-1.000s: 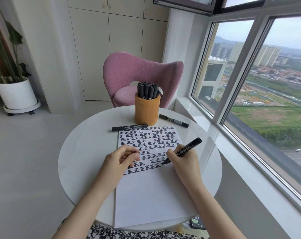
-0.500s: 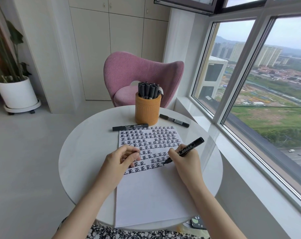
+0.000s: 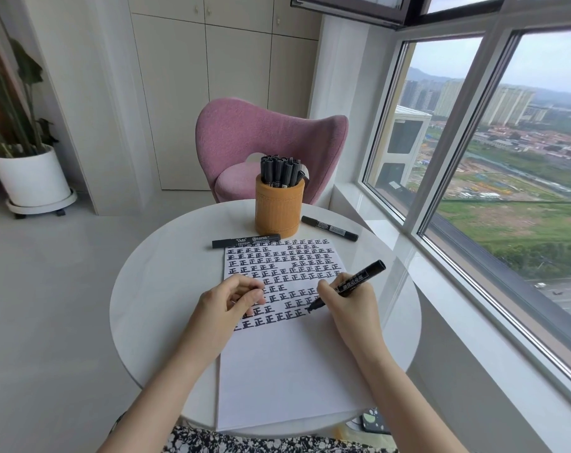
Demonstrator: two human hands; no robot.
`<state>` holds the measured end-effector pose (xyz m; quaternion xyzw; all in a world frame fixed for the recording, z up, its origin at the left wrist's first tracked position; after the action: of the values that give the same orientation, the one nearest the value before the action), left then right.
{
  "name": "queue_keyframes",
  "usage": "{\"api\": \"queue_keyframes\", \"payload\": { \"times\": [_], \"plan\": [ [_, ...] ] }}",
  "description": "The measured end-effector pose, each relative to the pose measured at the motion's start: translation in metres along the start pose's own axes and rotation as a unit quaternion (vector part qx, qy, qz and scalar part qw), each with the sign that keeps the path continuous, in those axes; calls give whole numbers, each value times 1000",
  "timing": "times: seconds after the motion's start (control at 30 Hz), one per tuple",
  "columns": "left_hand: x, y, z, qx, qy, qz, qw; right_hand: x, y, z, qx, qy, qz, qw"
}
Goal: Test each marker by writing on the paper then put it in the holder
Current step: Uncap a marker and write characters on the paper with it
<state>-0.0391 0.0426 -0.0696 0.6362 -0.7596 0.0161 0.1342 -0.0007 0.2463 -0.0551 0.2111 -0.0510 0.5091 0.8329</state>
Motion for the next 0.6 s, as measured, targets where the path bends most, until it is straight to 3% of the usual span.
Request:
{"api": "queue_keyframes", "payload": {
  "times": [0.6],
  "plan": [
    [0,-1,-1,1,10,0,1000,-2,-1,1,8,-14,13,1000]
  ]
}}
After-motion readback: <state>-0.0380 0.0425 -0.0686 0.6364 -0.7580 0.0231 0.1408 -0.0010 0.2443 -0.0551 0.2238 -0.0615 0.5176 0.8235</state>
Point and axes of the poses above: each hand's wrist, its own y-axis towards the middle knuckle, its own x-axis out of the back of the hand, z = x × y, the point moved 6 cm from there along y, towards the middle knuckle, and after that the axes turned 5 degrees about x, right-handed, at the moved point
